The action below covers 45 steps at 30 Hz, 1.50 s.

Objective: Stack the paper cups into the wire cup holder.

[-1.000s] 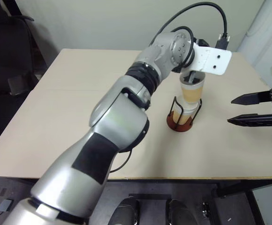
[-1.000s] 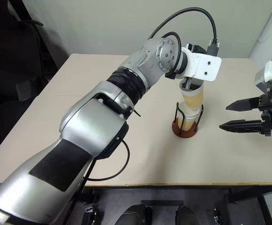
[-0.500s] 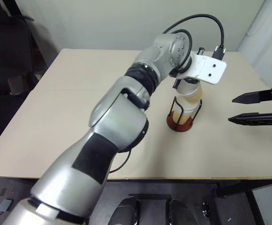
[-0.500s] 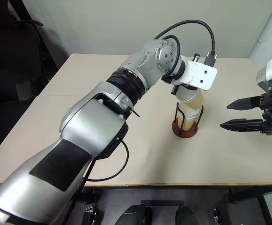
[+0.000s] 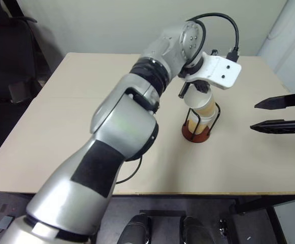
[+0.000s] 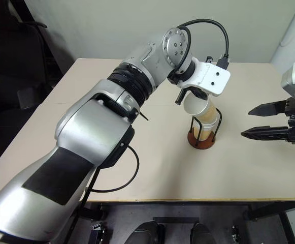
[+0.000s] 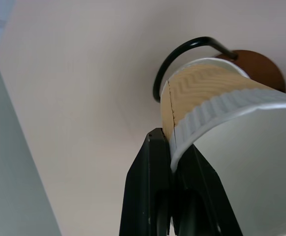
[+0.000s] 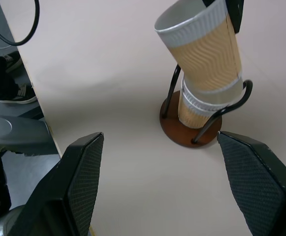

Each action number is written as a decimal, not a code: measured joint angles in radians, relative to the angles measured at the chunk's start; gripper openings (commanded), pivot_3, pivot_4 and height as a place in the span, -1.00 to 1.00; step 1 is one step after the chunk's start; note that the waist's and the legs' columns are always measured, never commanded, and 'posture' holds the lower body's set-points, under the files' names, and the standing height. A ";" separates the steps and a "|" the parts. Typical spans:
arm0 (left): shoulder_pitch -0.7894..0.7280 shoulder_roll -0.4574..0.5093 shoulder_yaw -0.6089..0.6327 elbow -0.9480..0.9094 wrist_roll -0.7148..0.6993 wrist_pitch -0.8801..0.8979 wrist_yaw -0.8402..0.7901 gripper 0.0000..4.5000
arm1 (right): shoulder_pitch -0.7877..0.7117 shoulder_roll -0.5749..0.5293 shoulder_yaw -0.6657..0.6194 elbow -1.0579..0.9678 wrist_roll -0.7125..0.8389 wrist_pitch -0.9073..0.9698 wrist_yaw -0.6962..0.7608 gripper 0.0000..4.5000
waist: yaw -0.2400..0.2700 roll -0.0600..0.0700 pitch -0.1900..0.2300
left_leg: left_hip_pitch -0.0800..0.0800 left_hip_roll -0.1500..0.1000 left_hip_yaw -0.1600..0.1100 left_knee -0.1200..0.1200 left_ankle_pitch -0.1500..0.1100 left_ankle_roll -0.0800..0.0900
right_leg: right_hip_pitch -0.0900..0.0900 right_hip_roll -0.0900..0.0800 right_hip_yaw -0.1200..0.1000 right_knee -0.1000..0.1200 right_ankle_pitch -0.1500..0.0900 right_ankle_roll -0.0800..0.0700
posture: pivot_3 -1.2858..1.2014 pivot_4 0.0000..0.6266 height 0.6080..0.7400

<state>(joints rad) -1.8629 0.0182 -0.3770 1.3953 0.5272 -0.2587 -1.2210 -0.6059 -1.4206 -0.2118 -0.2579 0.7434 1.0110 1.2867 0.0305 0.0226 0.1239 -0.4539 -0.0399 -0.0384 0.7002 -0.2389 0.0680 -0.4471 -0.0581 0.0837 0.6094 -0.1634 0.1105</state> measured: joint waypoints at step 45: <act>0.013 -0.024 -0.008 0.001 0.026 0.027 0.191 0.97 | 0.050 -0.018 -0.014 -0.019 0.018 0.016 -0.016 0.67 | 0.001 0.000 0.000 | 0.000 0.000 0.000 0.001 0.000 -0.001 | 0.000 0.000 0.000 0.000 0.000 0.001 | 0.03 -0.52 1.00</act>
<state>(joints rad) -1.8495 -0.0061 -0.3846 1.3964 0.5534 -0.2316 -1.0301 -0.5554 -1.4383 -0.2261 -0.2767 0.7609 1.0269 1.2706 0.0314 0.0226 0.1239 -0.4538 -0.0402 -0.0384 0.7008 -0.2384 0.0672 -0.4469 -0.0582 0.0838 0.6094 -0.1637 0.1115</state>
